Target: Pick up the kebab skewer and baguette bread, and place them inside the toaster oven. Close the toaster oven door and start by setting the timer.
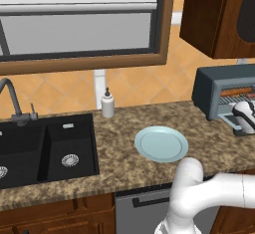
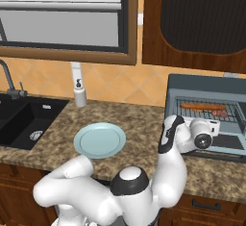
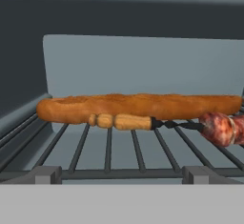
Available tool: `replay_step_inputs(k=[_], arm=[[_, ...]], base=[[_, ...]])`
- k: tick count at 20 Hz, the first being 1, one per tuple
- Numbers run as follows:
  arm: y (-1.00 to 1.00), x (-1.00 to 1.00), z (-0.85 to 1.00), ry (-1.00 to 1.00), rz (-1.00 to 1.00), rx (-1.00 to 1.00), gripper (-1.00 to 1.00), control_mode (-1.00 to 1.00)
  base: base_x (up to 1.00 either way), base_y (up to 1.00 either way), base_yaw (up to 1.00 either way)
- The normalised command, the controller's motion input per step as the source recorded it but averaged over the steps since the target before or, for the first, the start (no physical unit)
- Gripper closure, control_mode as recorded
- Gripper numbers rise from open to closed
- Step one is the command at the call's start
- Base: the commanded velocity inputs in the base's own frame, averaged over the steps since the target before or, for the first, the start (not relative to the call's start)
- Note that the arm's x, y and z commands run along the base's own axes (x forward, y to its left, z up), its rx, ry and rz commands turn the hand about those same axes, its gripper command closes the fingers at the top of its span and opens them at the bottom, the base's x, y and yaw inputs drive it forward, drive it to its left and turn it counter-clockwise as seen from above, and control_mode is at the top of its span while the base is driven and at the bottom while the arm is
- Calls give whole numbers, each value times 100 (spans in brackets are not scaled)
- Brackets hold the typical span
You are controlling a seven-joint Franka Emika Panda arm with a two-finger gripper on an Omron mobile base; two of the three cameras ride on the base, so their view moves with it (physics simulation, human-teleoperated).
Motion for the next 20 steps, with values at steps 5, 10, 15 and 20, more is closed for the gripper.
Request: replay_step_inputs(k=[5, 10, 15, 20], arm=[[0, 9, 0, 1, 0, 0, -100, -100], [0, 9, 0, 0, 0, 0, -100, -100], [0, 10, 0, 0, 0, 0, -100, -100], [0, -2, 0, 0, 0, 0, -100, -100]], base=[[0, 0, 0], [0, 0, 0], [0, 0, 0], [0, 0, 0]])
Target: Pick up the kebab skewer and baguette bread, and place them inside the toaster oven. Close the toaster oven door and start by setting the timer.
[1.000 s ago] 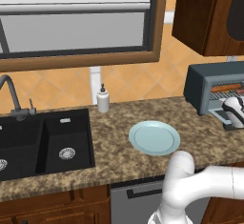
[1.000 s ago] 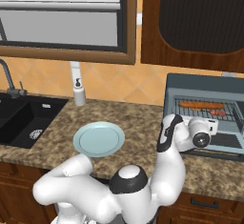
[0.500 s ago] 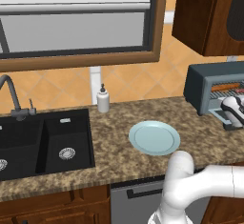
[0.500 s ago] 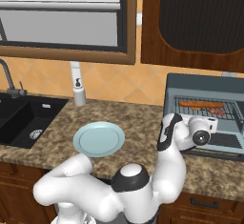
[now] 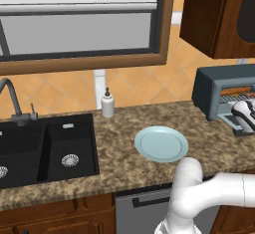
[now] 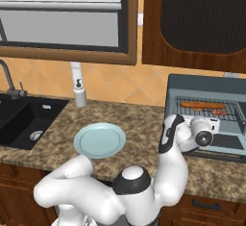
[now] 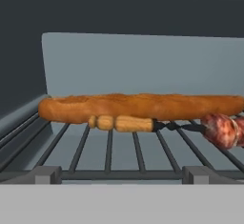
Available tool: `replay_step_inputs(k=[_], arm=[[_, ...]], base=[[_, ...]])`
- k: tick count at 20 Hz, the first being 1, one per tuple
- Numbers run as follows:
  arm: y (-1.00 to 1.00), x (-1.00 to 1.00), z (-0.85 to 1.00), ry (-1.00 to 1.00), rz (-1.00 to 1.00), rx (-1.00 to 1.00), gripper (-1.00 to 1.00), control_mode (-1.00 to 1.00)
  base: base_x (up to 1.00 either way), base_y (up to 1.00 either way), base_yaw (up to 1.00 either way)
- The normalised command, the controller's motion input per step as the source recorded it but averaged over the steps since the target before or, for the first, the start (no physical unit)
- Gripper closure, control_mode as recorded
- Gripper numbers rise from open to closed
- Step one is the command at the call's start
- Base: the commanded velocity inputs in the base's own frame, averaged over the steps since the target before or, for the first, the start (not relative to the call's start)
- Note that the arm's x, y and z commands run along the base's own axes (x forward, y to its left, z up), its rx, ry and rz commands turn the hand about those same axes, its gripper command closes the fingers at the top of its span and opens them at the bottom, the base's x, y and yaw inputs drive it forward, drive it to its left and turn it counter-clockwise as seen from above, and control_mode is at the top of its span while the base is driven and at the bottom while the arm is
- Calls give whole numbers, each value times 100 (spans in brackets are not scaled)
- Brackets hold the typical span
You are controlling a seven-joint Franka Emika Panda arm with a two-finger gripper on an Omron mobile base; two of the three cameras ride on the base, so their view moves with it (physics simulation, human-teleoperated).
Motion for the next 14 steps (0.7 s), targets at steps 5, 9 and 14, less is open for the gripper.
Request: replay_step_inputs(k=[5, 9, 14], arm=[[0, -87, 0, 0, -3, 0, -100, -100], [0, -97, 0, 0, -7, 0, -100, -100], [0, -70, 0, 0, -5, 0, -100, -100]], base=[[0, 0, 0], [0, 0, 0], [0, 0, 0]])
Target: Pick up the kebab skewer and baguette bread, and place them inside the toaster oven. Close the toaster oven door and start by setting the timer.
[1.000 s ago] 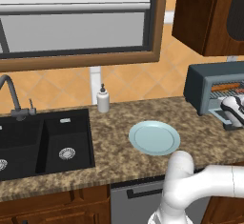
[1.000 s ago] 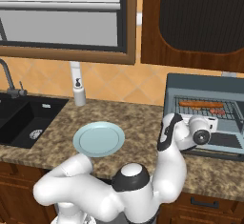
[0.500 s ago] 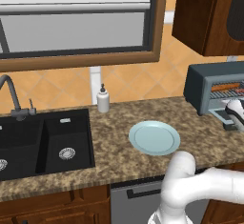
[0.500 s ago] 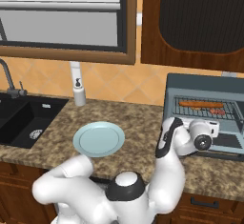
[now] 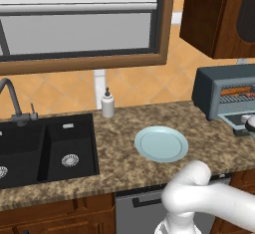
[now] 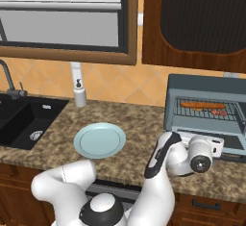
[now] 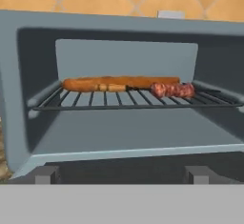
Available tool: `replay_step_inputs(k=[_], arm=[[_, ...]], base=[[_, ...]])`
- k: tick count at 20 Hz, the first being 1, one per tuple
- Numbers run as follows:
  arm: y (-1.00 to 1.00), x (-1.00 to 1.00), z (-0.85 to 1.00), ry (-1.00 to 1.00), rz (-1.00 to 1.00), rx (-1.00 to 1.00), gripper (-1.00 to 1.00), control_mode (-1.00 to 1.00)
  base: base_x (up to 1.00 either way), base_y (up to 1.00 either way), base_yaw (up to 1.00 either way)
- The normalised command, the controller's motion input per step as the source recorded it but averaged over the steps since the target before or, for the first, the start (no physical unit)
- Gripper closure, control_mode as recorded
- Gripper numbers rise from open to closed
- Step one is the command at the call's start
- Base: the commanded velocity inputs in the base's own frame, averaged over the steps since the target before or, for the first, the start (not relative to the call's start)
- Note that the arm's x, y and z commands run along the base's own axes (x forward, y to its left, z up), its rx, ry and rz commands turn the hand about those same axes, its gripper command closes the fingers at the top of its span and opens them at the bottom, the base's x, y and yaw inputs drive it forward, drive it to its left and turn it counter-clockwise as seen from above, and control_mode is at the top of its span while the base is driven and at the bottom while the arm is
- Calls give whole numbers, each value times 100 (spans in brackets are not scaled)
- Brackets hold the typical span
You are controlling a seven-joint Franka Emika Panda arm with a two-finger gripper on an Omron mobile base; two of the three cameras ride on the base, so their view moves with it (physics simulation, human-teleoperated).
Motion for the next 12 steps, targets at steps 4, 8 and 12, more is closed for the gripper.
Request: replay_step_inputs(k=[4, 8, 12], arm=[[-8, -48, -5, 0, -1, 0, -100, -100], [-14, -66, -30, 0, 0, 0, -100, -100], [-19, -70, -35, 2, 0, 0, -100, -100]], base=[[0, 0, 0], [0, 0, 0], [0, 0, 0]])
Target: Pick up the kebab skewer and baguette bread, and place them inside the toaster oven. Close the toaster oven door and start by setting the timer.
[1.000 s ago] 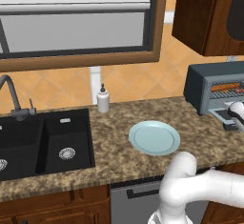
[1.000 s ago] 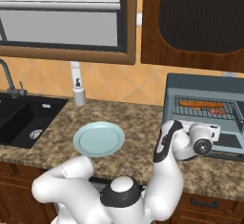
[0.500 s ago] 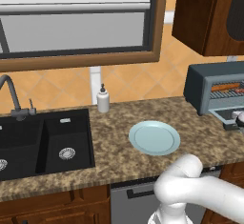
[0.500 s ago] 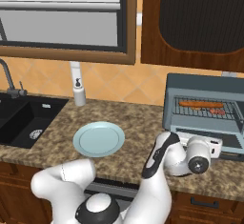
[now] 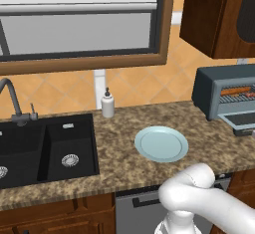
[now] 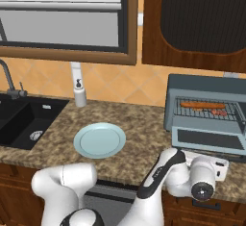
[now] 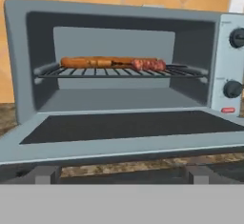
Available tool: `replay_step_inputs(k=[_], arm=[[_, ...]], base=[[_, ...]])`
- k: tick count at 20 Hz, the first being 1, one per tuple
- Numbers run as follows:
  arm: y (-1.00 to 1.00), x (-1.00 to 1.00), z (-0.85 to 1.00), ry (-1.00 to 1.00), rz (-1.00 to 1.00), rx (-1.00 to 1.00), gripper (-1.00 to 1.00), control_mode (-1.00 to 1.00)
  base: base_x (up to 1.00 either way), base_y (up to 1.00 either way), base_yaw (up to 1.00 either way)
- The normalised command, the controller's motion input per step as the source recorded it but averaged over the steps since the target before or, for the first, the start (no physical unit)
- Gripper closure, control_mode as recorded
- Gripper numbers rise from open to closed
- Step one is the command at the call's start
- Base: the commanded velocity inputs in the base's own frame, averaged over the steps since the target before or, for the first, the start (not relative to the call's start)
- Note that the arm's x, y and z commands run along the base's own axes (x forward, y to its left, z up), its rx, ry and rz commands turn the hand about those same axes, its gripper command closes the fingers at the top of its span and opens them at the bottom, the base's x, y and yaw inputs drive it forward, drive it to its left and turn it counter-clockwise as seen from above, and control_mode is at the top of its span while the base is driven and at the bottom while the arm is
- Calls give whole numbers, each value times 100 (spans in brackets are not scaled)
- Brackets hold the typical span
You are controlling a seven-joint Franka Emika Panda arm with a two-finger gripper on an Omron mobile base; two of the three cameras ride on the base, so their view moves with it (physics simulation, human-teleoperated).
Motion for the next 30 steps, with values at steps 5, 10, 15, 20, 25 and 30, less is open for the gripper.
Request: replay_step_inputs(k=[5, 10, 15, 20, 25, 30], arm=[[-5, -50, -32, 10, 0, 0, -100, -100], [0, -22, -34, 14, 0, 0, -100, -100], [0, 0, -33, 11, 0, 0, -100, -100], [0, 31, -19, 5, 0, 0, -100, -100], [0, 43, -12, 0, 0, 0, -100, -100], [-5, 38, -6, 0, 0, 0, -100, -100]], base=[[0, 0, 0], [0, 0, 0], [0, 0, 0], [0, 0, 0], [0, 0, 0], [0, 0, 0]])
